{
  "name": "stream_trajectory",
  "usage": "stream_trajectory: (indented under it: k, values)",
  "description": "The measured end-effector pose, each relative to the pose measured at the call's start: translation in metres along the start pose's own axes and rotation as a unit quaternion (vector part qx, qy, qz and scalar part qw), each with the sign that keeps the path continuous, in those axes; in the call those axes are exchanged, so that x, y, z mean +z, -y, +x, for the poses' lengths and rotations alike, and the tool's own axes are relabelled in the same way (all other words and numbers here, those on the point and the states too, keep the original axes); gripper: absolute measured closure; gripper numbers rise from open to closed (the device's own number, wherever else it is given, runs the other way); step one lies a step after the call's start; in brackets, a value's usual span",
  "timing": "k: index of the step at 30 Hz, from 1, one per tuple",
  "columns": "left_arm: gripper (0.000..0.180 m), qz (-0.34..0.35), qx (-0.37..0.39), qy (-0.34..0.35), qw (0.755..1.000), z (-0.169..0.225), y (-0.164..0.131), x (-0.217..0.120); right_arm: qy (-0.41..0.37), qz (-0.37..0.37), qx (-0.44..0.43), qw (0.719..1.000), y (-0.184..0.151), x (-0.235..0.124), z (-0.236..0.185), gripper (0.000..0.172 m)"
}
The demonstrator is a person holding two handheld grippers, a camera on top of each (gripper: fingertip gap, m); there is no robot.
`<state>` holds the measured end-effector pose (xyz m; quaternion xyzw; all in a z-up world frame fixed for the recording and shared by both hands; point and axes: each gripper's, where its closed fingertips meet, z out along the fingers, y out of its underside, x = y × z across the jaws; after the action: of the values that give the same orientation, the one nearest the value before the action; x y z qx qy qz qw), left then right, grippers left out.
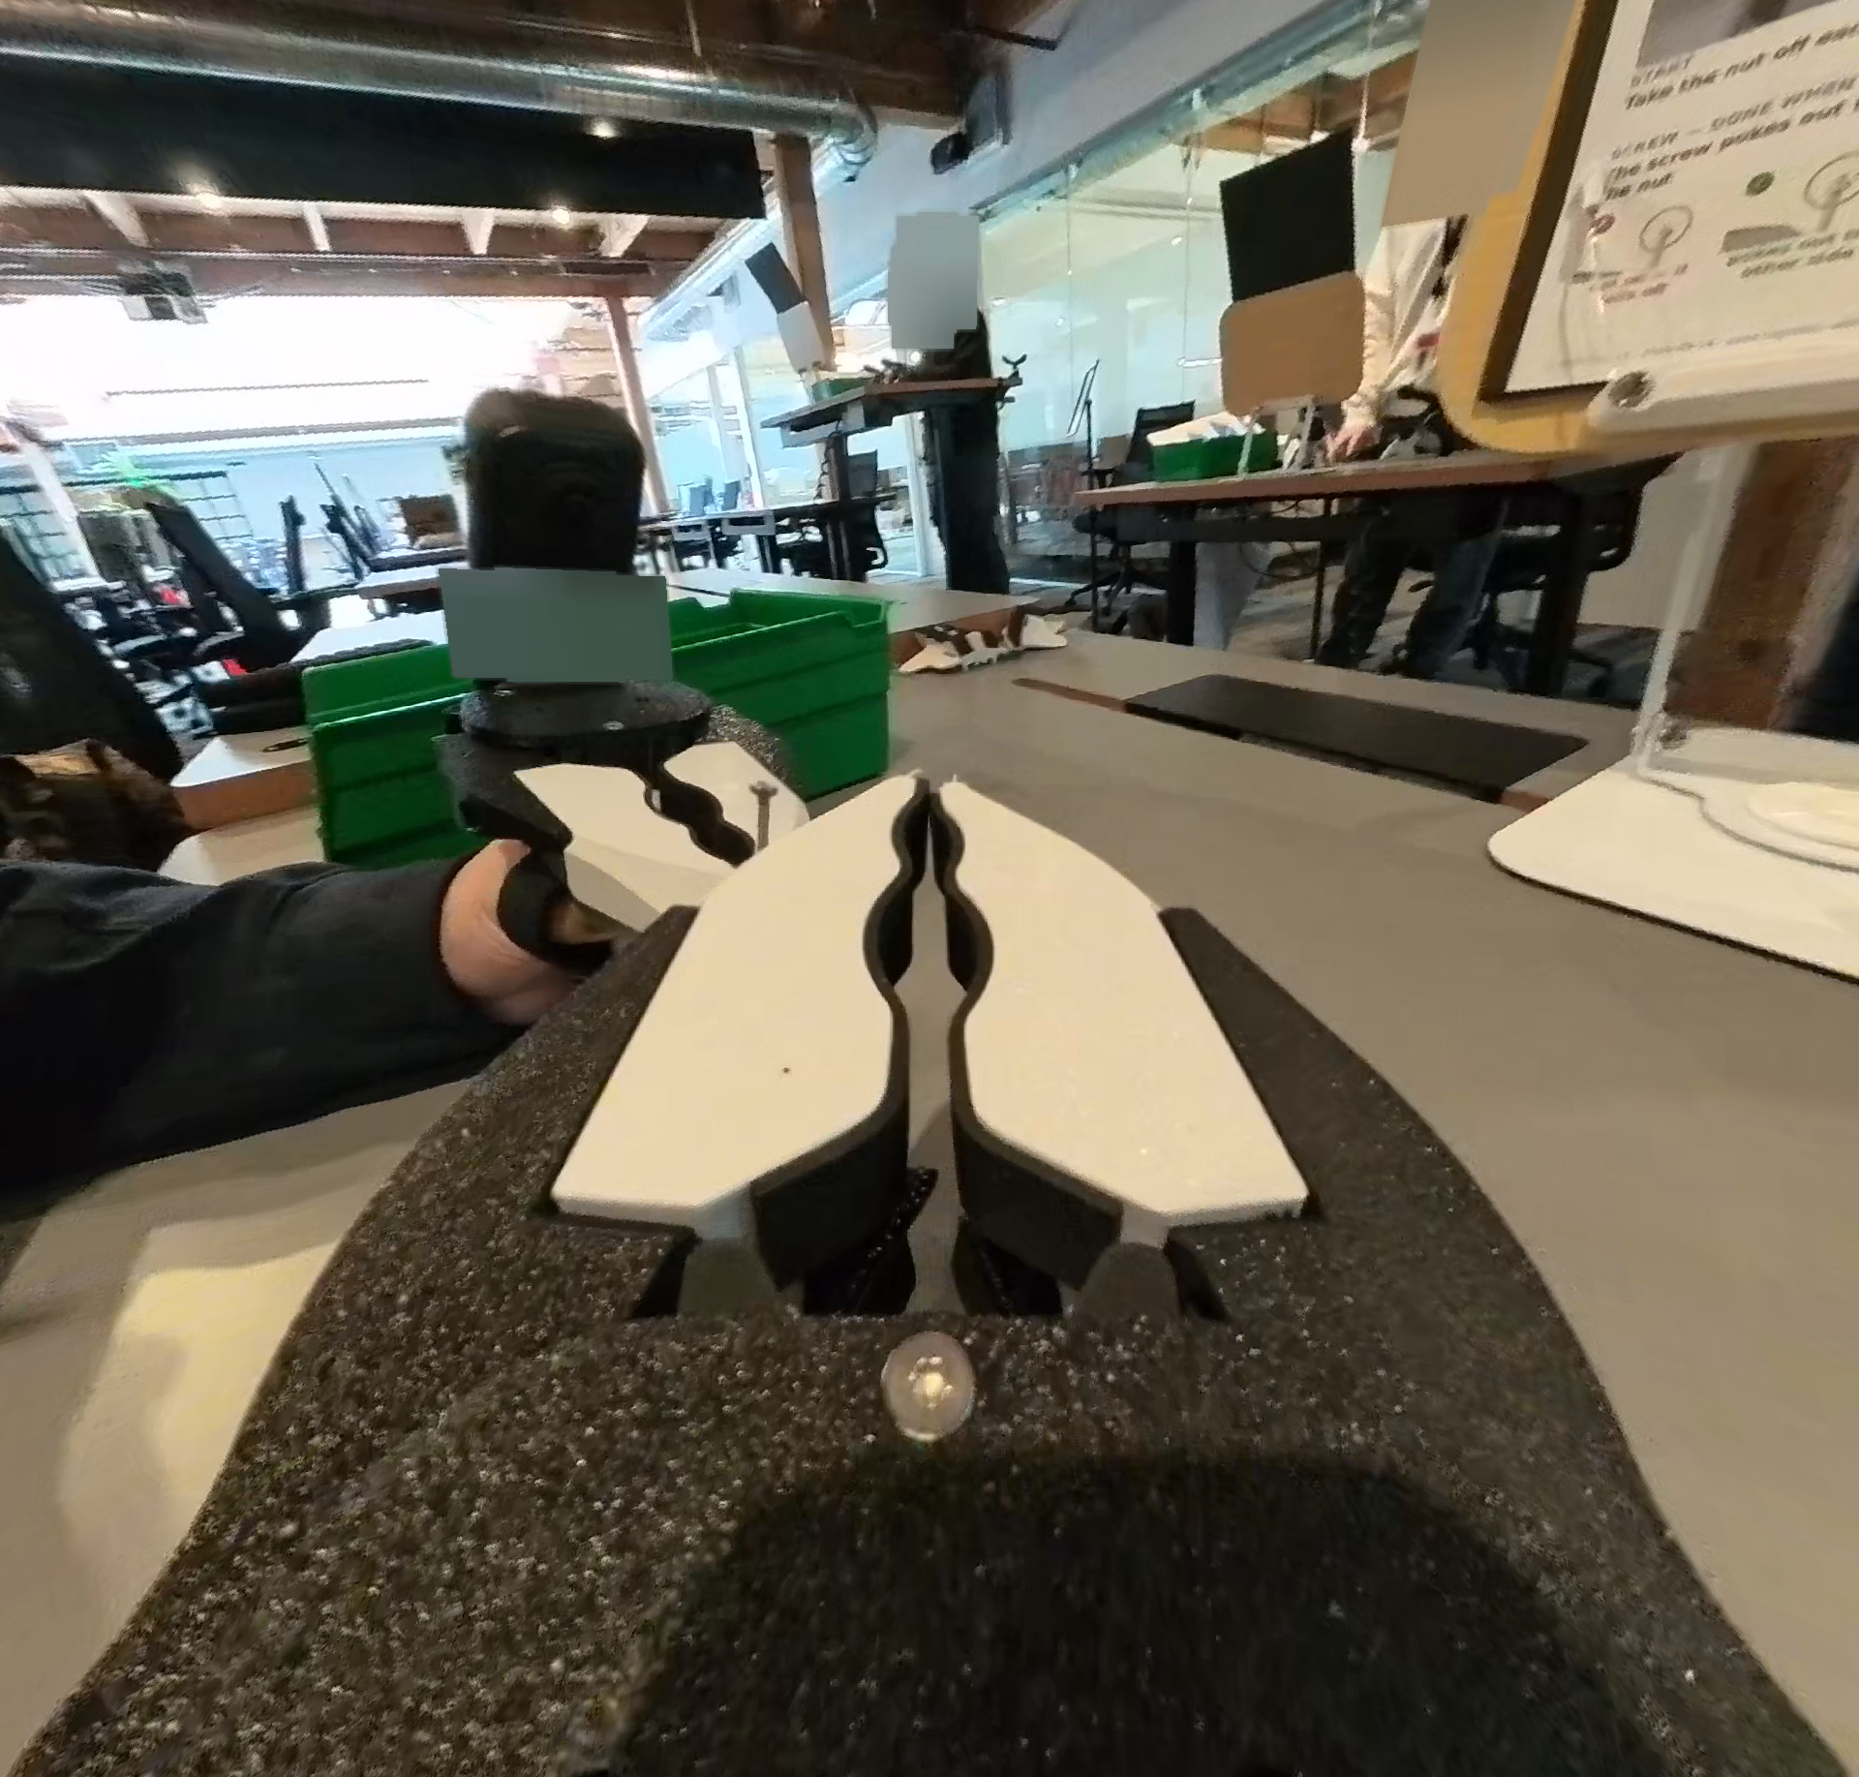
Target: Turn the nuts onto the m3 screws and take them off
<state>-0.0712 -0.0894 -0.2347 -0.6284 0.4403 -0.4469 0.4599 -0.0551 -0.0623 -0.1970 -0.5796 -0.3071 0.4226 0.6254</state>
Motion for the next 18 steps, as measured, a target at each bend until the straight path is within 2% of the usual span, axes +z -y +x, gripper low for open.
stream_trajectory:
  k: [8, 14, 18]
  values:
    - [0.177, 0.011, 0.007, 0.029, 0.999, -0.007, 0.003, -0.002, 0.011, 0.011, -0.003, 1.000, 0.002, -0.002, -0.004, 0.172]
    - [0.177, -0.023, 0.037, 0.031, 0.999, -0.002, -0.005, 0.005, 0.071, 0.014, -0.014, 0.997, 0.002, -0.002, -0.022, 0.172]
    - [0.177, -0.042, 0.051, 0.032, 0.997, 0.000, -0.010, 0.009, 0.123, 0.009, 0.015, 0.992, 0.002, -0.002, -0.028, 0.161]
